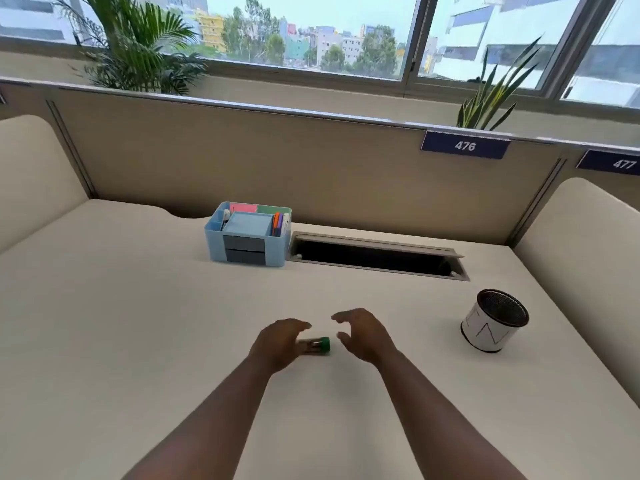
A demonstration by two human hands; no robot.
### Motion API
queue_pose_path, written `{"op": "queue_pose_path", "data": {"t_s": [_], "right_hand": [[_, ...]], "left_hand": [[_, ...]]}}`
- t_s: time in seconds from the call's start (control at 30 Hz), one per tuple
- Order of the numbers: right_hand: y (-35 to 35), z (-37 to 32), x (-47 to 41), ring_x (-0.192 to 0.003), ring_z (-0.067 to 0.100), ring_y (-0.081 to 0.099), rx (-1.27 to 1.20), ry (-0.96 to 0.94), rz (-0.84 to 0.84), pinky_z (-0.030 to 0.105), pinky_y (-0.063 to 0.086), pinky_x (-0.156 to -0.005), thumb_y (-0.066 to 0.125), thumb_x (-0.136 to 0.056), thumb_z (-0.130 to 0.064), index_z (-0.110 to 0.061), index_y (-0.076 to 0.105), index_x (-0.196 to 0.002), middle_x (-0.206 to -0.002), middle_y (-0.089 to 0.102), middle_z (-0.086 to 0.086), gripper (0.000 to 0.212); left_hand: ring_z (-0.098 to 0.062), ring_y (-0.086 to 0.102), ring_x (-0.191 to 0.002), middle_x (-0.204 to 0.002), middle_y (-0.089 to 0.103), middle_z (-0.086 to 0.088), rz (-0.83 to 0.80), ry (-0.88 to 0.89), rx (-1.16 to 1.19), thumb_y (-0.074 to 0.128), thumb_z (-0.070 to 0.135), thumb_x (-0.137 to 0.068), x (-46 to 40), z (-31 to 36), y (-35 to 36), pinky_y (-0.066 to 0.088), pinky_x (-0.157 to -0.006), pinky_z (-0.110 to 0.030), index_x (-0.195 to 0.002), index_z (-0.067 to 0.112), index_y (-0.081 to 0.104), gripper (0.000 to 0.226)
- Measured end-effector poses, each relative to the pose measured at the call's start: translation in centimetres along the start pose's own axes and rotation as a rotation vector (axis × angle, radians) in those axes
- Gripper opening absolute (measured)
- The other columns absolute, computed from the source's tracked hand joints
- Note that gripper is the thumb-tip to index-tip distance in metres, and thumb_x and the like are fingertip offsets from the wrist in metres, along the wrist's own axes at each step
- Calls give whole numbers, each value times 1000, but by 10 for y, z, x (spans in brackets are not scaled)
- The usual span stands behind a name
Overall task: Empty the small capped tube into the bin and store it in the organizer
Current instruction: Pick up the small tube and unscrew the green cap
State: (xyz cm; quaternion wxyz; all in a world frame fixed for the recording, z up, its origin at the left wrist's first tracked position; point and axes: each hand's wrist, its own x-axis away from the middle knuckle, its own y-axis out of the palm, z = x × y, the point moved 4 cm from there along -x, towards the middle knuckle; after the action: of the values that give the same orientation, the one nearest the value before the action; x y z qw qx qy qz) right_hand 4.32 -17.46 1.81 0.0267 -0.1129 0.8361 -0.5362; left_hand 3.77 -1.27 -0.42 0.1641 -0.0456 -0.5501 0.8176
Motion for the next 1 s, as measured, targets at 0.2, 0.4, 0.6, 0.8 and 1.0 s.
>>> {"op": "queue_pose_path", "data": {"t_s": [0.2,0.4,0.6,0.8,1.0], "right_hand": [[37,3,-4,-126,21,43,-53,68,-153,32,39,-101,56,-87,-23,-19,44,-133,-134,53,5,47],[49,6,-14,-112,23,53,-170,114,-102,31,43,-91,58,-84,-16,-15,58,-118,-124,57,9,35],[38,0,-23,-106,27,57,-224,83,-113,32,44,-92,58,-84,-13,-10,61,-113,-118,62,14,30],[4,-25,-36,-109,29,54,-169,-37,-95,35,42,-94,56,-88,-19,-8,58,-118,-120,57,17,32],[-19,-38,-45,-93,26,58,-9,-20,-67,34,46,-76,50,-89,-40,-9,57,-109,-108,65,15,37]], "left_hand": [[-15,40,-133,-146,44,2,-37,-52,77,51,28,-91,-3,-3,24,33,-107,-27,-141,23,35,53],[-12,37,-135,-148,41,6,-32,-66,66,52,29,-90,-9,-6,40,31,-108,-25,-142,25,31,56],[-19,53,-119,-131,58,1,48,-87,93,54,31,-88,-15,-4,35,41,-94,-28,-129,22,48,43],[-16,52,-70,-81,62,-3,209,-93,516,51,23,-92,-24,10,19,36,-58,-19,-100,7,59,20],[-4,44,-61,-69,48,10,238,-44,854,33,9,-98,-25,25,9,37,-56,-13,-92,15,47,17]]}}
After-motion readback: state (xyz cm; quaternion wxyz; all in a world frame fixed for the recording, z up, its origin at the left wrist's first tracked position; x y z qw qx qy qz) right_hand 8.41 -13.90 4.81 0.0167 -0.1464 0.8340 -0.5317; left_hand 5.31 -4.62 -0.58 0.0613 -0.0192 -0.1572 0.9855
